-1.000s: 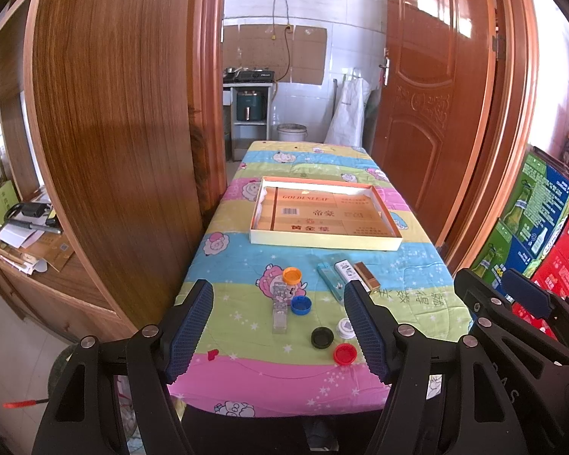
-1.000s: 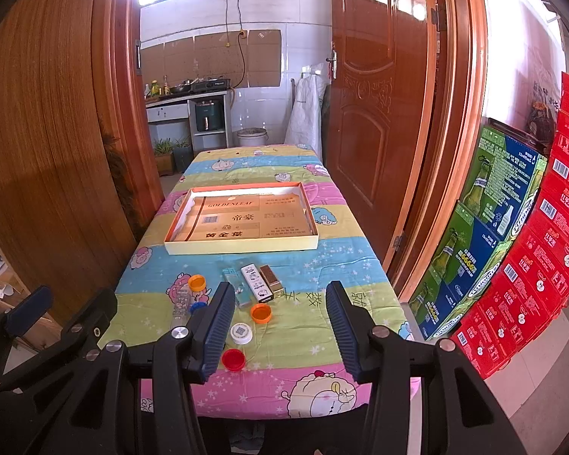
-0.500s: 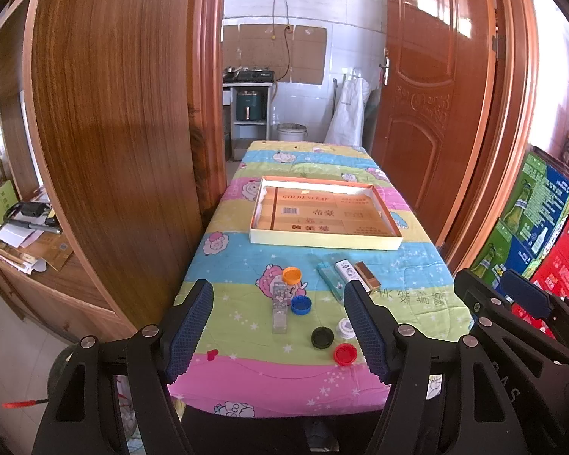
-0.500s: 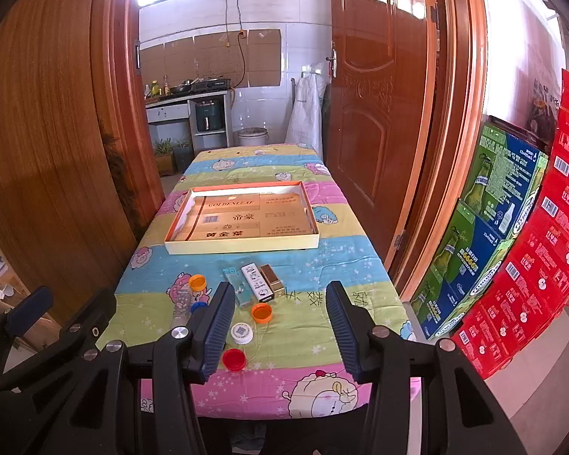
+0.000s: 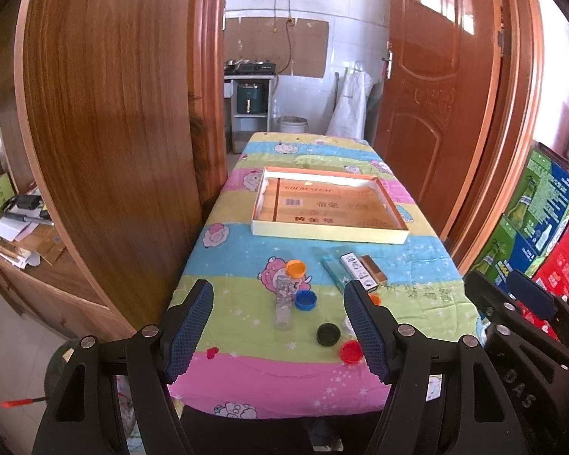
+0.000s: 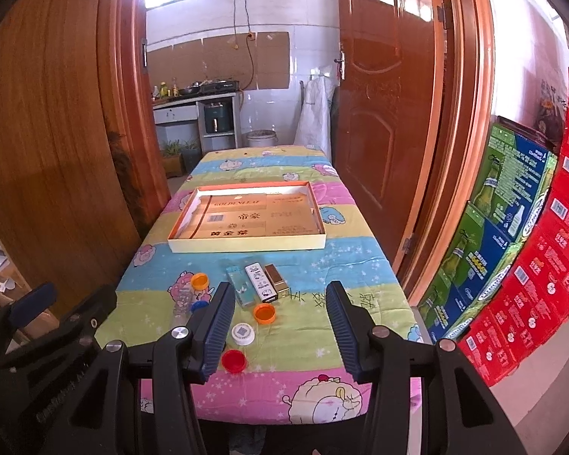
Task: Organize rigid objects
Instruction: 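Grasp the clear lip-gloss tube with the left gripper while the right gripper grasps the orange cap, then carry the lip-gloss tube and orange cap into the box lid with both grippers, then open both grippers to release the tube and cap inside the box lid, then withdraw both grippers from the box back toward the remaining items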
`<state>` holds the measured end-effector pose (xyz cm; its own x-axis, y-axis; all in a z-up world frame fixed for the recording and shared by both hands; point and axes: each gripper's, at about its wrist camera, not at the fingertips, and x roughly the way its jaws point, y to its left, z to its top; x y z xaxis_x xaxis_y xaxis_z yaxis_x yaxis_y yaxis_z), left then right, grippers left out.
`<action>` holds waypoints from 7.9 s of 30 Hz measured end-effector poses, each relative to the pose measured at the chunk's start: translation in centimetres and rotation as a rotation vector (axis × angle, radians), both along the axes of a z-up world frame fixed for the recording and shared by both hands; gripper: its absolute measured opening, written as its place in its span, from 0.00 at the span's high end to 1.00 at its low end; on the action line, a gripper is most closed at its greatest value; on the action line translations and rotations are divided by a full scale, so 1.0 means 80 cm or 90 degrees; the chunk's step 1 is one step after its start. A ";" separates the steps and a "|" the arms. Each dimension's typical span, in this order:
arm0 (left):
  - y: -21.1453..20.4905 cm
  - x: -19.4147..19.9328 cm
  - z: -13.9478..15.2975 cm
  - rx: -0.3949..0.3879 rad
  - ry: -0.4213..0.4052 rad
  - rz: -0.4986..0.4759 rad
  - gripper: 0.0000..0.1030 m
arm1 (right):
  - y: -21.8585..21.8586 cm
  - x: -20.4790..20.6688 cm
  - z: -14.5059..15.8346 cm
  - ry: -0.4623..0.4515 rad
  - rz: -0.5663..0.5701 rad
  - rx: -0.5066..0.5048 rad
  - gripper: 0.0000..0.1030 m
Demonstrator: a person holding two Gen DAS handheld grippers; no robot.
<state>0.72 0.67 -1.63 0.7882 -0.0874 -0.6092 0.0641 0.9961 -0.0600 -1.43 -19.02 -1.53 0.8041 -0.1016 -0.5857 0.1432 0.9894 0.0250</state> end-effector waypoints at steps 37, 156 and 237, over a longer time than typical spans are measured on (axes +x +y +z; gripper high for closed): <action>-0.009 0.160 -0.198 -0.016 0.185 -0.028 0.40 | -0.042 0.114 -0.167 0.145 0.071 0.108 0.52; -0.088 0.452 -0.192 -0.008 0.204 -0.062 0.80 | -0.087 0.427 -0.183 0.219 0.087 0.071 0.70; -0.005 0.198 -0.102 -0.019 0.046 -0.055 0.30 | -0.051 0.179 -0.089 0.051 0.111 0.033 0.55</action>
